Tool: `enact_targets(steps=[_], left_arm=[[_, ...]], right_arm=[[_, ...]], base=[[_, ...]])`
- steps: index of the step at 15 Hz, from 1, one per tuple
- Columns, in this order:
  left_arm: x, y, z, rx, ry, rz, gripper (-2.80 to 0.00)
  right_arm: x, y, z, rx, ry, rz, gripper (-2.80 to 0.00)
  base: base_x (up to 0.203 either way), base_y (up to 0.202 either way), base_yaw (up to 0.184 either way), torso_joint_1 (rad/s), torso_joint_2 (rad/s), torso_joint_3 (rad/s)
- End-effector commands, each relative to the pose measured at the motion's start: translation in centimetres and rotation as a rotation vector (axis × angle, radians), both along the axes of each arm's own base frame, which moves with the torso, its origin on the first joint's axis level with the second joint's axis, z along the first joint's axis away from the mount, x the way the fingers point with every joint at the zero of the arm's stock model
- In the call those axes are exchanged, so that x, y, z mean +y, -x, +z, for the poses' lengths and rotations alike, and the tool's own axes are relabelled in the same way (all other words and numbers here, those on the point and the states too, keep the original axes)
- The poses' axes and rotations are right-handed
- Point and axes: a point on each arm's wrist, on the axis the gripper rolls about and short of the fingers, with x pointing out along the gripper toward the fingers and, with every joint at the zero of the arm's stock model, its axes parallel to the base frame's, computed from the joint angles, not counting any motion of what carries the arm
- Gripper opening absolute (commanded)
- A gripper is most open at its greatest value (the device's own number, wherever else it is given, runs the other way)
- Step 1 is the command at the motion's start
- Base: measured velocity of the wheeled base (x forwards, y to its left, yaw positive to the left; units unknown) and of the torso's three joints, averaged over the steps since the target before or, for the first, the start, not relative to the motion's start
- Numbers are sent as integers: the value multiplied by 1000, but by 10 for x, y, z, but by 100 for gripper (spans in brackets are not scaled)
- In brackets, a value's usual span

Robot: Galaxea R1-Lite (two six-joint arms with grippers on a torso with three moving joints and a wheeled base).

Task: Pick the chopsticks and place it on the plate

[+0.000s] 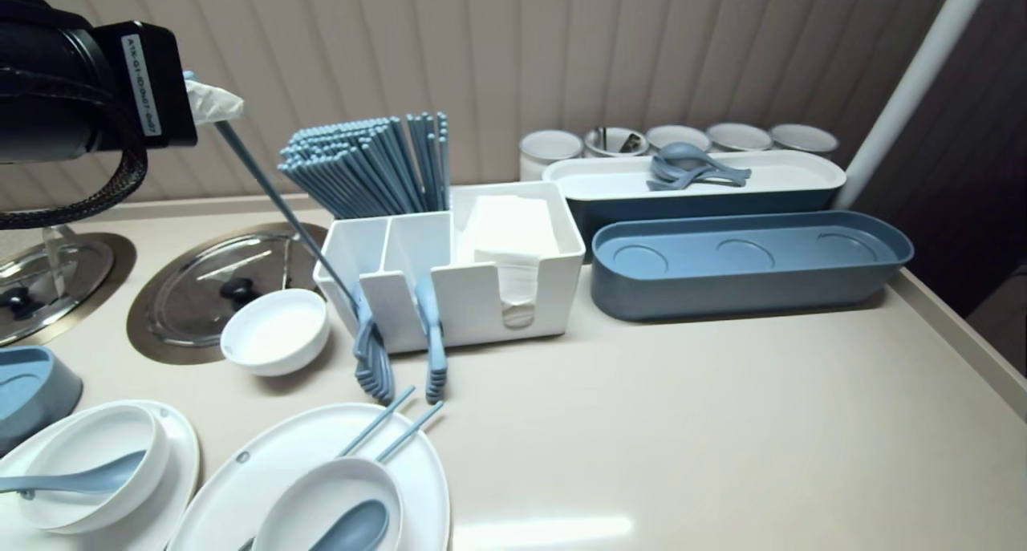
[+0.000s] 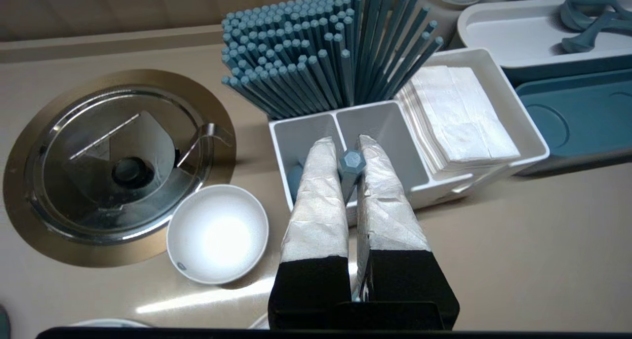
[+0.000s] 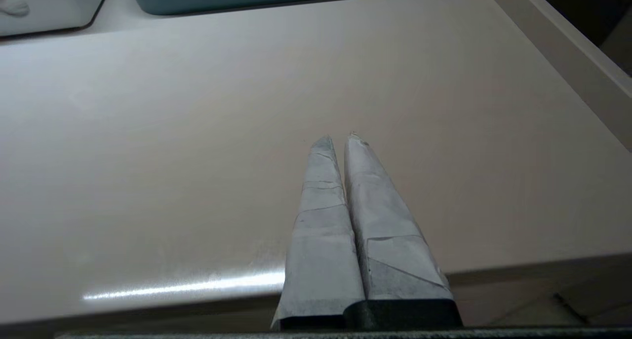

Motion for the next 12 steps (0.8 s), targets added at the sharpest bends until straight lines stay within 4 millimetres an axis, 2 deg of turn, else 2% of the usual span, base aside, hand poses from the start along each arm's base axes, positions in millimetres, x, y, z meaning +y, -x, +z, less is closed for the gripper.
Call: enact_targets(steps=[1,5,12], left_arm=[[-1,-1,-1,3,-2,1,-280],[-1,-1,0,-1,2,3,-280],[0,0,0,-1,1,-1,-280]], right_arm=[[0,0,0,-1,0,0,-280],[0,0,0,-1,0,0,-280],[0,0,0,-1,0,0,-280]], base=[[-183,0,-4,2,-2,-4],[-177,0,-3,-5,5,4],[0,7,-3,-1,0,0]])
